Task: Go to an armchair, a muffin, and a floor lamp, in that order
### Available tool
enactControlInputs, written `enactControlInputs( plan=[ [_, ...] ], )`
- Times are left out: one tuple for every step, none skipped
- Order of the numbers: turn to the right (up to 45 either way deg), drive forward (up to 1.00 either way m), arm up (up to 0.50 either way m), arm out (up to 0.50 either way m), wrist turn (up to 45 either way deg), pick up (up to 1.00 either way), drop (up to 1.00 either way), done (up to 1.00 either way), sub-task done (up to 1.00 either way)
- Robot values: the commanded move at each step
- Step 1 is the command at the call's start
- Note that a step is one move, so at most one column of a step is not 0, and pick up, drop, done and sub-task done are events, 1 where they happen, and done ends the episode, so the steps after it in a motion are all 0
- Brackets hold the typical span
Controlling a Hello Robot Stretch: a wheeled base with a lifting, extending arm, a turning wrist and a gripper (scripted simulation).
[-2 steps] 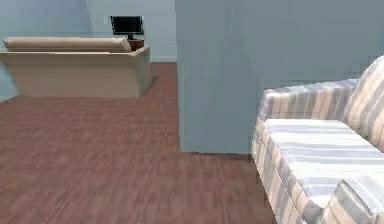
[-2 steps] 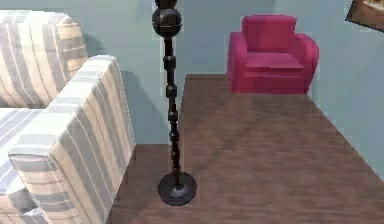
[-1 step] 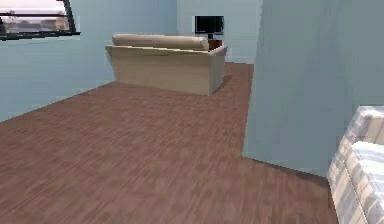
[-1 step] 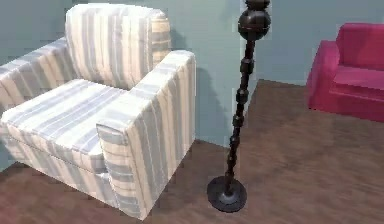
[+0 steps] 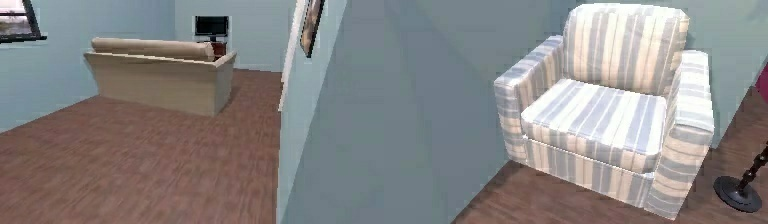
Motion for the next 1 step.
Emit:
enactControlInputs(
  plan=[
    [-3.0,0.00,0.00,0.00,0.0,0.00,0.00,0.00,0.00]
  ],
)
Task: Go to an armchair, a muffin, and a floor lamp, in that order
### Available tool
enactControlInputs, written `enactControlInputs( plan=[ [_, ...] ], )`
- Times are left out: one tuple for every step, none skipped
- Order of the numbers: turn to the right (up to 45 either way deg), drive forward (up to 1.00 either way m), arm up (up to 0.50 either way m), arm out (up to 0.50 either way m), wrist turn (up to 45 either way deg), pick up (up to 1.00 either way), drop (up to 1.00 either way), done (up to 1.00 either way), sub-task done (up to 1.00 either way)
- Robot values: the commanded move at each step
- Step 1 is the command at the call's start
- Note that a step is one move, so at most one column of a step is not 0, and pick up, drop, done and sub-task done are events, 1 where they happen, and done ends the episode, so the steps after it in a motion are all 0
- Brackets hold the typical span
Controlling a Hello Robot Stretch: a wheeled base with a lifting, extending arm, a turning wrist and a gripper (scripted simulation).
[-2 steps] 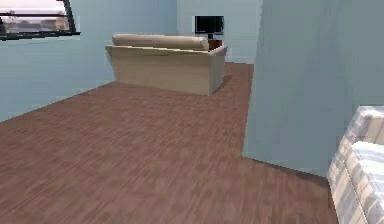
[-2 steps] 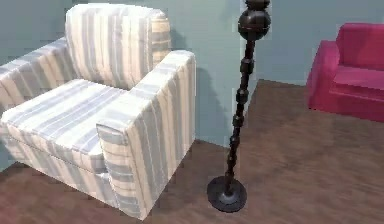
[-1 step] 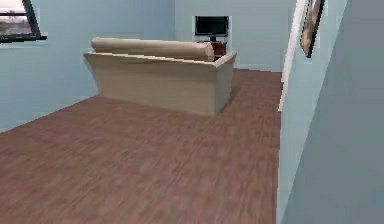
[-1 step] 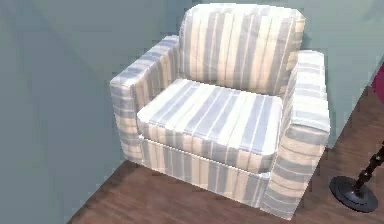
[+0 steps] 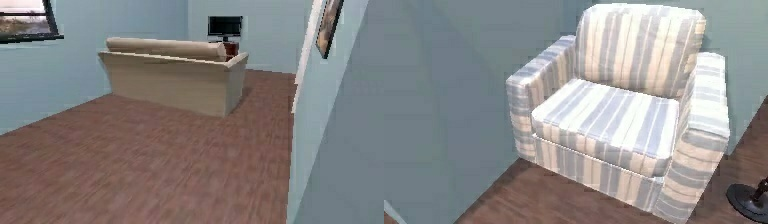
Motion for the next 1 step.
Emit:
enactControlInputs(
  plan=[
    [0.0,0.90,0.00,0.00,0.0,0.00,0.00,0.00,0.00]
  ],
)
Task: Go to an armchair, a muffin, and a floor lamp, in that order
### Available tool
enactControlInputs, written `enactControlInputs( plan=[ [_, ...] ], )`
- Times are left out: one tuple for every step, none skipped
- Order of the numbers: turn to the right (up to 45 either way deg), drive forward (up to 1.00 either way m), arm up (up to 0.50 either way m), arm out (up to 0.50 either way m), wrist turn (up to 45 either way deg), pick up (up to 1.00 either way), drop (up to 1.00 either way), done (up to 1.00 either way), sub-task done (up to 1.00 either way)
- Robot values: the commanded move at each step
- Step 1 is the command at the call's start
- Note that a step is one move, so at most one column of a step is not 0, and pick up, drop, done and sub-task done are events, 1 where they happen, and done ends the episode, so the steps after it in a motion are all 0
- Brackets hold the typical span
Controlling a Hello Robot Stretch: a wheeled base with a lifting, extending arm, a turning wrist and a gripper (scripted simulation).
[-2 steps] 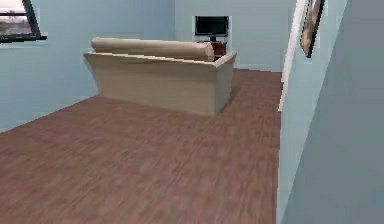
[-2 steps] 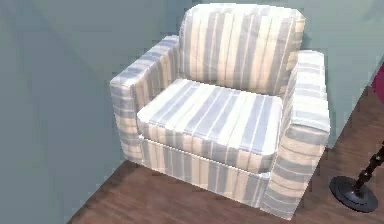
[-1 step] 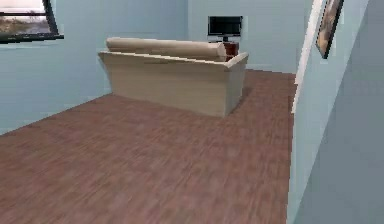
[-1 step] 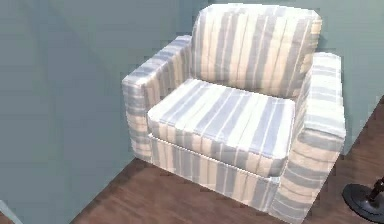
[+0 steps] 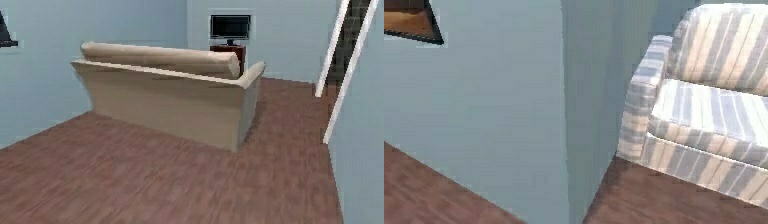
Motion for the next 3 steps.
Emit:
enactControlInputs(
  plan=[
    [15.0,0.00,0.00,0.00,0.0,0.00,0.00,0.00,0.00],
    [3.0,0.00,0.00,0.00,0.0,0.00,0.00,0.00,0.00],
    [0.0,0.65,0.00,0.00,0.0,0.00,0.00,0.00,0.00]
  ],
)
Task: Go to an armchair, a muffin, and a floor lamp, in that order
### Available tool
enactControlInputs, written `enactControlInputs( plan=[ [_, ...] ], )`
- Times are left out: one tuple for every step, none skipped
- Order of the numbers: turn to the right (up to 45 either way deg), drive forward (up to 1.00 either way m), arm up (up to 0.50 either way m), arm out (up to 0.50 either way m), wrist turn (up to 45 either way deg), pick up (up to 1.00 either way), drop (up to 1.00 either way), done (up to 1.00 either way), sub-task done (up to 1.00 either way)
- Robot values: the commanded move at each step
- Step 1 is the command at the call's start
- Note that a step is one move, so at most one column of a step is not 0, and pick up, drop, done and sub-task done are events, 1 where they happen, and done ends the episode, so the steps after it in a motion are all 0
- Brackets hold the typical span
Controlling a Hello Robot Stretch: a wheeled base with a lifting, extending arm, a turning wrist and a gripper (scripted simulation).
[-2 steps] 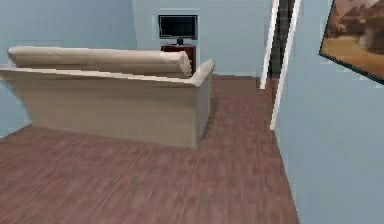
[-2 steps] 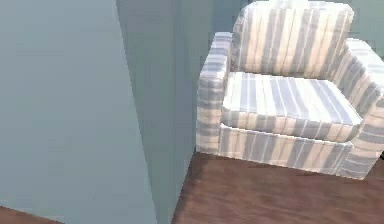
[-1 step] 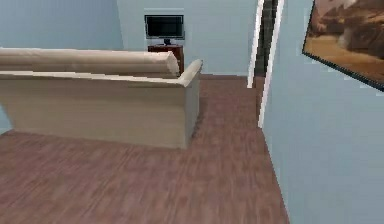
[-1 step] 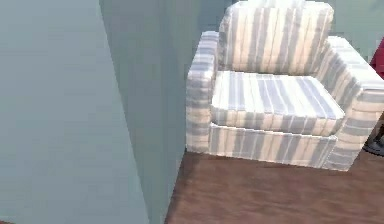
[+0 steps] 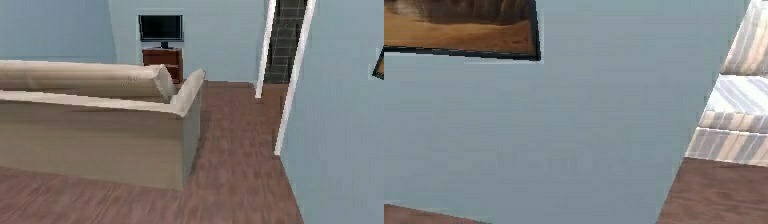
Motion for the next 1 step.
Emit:
enactControlInputs(
  plan=[
    [15.0,0.00,0.00,0.00,0.0,0.00,0.00,0.00,0.00]
  ],
)
